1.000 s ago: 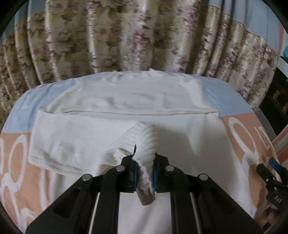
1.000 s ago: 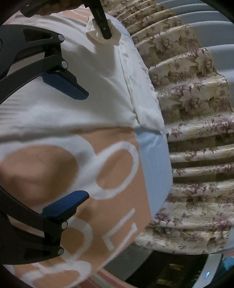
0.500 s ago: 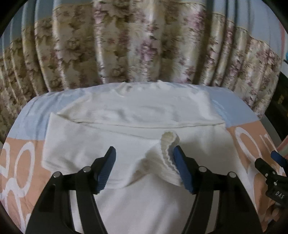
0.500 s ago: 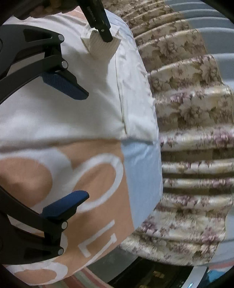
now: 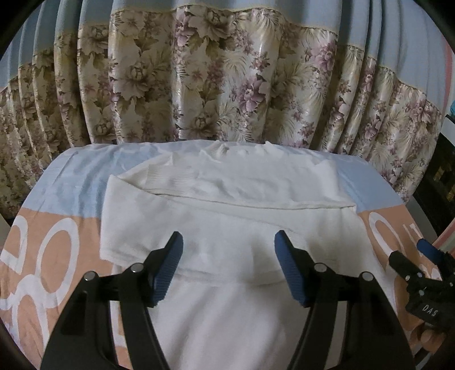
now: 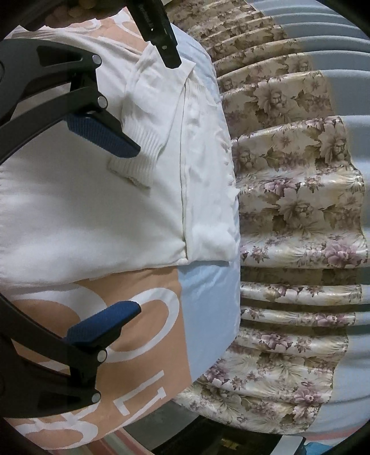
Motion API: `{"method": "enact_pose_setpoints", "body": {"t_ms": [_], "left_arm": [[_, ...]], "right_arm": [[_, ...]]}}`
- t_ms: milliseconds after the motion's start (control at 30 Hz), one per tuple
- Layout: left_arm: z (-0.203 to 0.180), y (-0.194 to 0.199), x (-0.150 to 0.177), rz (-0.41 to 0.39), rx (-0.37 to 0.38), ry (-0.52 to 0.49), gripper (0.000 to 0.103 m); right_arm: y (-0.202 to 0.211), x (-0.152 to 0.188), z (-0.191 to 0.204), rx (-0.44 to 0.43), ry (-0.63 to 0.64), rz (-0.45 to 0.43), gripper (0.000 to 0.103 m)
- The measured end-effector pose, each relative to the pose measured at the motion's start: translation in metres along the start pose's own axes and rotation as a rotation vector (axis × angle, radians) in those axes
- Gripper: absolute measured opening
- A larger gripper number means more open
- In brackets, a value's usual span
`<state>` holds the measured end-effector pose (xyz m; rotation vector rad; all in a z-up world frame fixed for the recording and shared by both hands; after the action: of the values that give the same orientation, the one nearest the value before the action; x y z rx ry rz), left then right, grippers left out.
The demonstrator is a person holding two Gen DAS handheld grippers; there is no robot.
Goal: Fold small clothes
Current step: 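Grasp the folded sleeve cuff with the right gripper and pull it back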
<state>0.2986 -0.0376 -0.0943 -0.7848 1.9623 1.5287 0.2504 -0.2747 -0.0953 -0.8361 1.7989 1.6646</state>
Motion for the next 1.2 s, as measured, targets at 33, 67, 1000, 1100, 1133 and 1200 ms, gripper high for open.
{"method": "enact_pose_setpoints", "body": {"t_ms": [33, 67, 1000, 1100, 1133, 1200], "left_arm": [[0.001, 0.003, 0.001, -0.002, 0.000, 0.003, 0.067], [0.004, 0.007, 0.002, -0.006, -0.003, 0.007, 0.067], [0.110, -0.020, 0.031, 0.063, -0.118, 0.095, 0.067], [0.107, -0.024, 0.032, 0.067, -0.113, 0.093, 0.067], [0.106, -0.025, 0.031, 0.067, -0.112, 0.094, 0.067], [0.105, -0.025, 0.029, 0.066, -0.110, 0.093, 0.067]], "right_arm": [[0.002, 0.000, 0.000, 0.000, 0.000, -0.001, 0.100], [0.004, 0.000, 0.000, -0.001, 0.001, -0.002, 0.100], [-0.117, -0.004, 0.067, -0.156, 0.062, 0.219, 0.055], [-0.114, -0.008, 0.070, -0.159, 0.088, 0.207, 0.013], [-0.113, -0.011, 0.069, -0.167, 0.090, 0.197, 0.009], [-0.110, -0.018, 0.066, -0.170, 0.088, 0.180, 0.009]]}}
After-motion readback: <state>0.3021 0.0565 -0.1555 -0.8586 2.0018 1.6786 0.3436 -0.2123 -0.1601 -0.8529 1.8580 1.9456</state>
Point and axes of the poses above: each gripper's, at about its wrist camera, not at the fingertips, and y roughly against the way its jaws point, z to its left, x to its underside, the point moved 4 cm from there along -y, roughly the way its jaws point, and after that the axes turned 9 degrees about y, right-handed, at the moved point
